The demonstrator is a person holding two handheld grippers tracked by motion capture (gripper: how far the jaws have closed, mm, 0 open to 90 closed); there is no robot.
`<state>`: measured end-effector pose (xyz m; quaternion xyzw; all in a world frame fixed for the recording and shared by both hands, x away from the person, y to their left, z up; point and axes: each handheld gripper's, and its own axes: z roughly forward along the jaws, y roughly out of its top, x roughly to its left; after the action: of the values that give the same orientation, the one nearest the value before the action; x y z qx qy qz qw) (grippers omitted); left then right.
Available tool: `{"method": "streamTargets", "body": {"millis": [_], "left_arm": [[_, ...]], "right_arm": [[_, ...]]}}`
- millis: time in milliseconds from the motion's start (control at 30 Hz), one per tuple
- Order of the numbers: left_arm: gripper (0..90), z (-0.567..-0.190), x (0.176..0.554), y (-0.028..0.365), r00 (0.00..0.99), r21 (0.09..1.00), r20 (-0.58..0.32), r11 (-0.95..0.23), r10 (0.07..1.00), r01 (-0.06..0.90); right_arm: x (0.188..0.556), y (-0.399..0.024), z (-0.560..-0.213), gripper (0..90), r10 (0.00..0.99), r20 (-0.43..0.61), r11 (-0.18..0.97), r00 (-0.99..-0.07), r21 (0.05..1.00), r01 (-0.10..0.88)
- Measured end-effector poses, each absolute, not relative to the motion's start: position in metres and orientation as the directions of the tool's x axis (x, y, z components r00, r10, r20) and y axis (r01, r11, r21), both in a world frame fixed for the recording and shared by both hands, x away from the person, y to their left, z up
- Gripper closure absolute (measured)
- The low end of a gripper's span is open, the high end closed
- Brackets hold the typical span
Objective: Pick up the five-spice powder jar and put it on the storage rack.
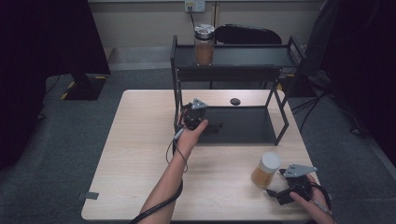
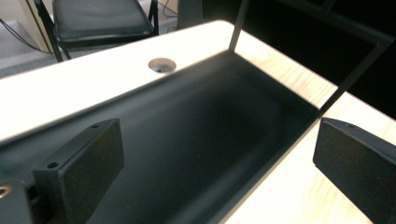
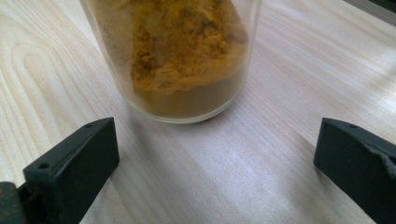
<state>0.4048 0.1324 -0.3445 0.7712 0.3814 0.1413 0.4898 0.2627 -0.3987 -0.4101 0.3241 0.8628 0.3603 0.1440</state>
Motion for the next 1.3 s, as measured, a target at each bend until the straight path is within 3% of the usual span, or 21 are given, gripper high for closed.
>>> {"method": "streamTargets", "body": {"millis": [767,1300], "left_arm": [[1.8,-0.397,0.372,0.151,0.668,0.832,-0.133,-0.284,0.732,0.477],[1.8,-0.415,0.341,0.189,0.638,0.820,-0.166,-0.253,0.752,0.513]], "right_arm": [[0.263,-0.399,-0.410,0.0,0.663,-0.015,0.530,-0.748,0.715,0.455],[0.263,-0.399,-0.410,0.0,0.663,-0.015,0.530,-0.748,0.715,0.456]]}}
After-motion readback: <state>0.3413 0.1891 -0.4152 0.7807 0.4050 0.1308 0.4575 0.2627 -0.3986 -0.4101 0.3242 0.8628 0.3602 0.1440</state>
